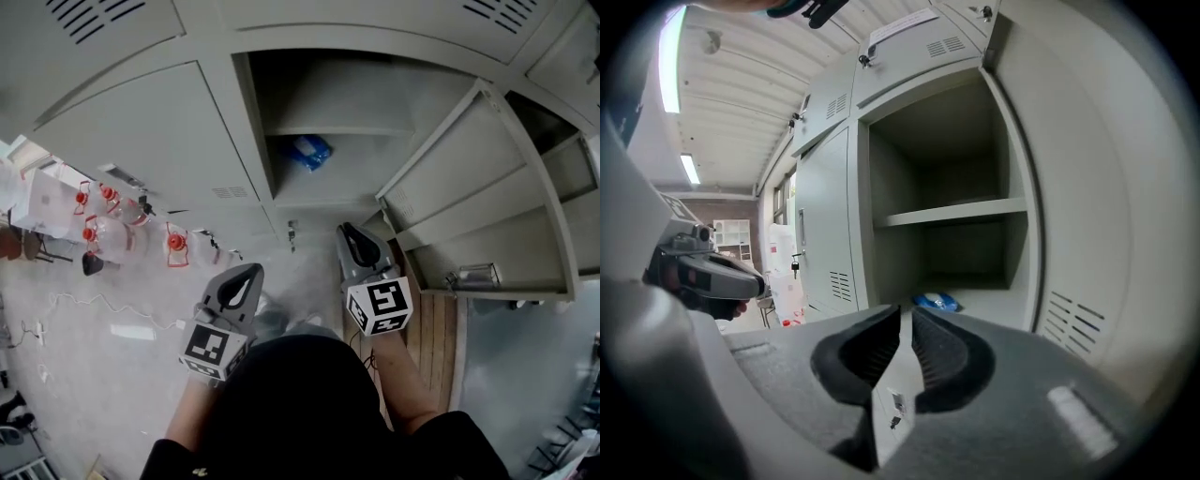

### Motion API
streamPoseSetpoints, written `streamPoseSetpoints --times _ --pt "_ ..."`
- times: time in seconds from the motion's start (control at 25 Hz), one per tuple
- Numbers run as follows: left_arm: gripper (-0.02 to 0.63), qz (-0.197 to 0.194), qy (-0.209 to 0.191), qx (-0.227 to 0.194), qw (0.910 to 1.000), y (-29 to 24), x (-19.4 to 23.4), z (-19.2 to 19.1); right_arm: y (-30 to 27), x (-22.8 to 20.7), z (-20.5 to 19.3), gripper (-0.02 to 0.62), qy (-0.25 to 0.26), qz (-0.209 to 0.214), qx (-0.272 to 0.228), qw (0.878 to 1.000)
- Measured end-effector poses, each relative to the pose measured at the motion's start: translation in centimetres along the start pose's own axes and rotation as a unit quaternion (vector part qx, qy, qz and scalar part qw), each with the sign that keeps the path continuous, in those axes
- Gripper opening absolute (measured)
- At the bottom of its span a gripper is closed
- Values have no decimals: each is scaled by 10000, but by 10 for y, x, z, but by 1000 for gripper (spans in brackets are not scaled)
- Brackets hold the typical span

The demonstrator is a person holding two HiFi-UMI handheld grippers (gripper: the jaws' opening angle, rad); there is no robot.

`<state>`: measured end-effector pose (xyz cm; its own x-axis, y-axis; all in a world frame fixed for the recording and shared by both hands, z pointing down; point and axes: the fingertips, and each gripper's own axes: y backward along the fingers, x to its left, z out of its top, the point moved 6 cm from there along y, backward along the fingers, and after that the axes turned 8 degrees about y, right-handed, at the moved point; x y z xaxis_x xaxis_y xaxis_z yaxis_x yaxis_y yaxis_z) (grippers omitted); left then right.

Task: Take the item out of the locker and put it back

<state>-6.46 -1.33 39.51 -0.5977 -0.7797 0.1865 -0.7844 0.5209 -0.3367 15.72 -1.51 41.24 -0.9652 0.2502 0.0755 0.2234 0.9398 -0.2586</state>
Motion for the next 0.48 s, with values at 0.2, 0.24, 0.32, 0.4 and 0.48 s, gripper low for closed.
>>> streamPoseSetpoints --times 0.2,0.24,0.32,0.4,0.48 --pt "9 53 148 -6 9999 -11 16 3 -36 -5 3 52 184 63 107 9998" --pt "9 69 268 24 9996 -12 18 3 -43 -6 3 57 211 67 127 9997" --pt "9 70 277 45 9996 -16 25 1 -57 -10 2 78 257 75 194 9995" --pt "9 19 12 29 10000 -19 34 -3 -71 -13 0 99 307 74 271 9991" --pt "9 33 -41 38 10000 -19 39 -5 -84 -17 -1 121 359 62 326 9988"
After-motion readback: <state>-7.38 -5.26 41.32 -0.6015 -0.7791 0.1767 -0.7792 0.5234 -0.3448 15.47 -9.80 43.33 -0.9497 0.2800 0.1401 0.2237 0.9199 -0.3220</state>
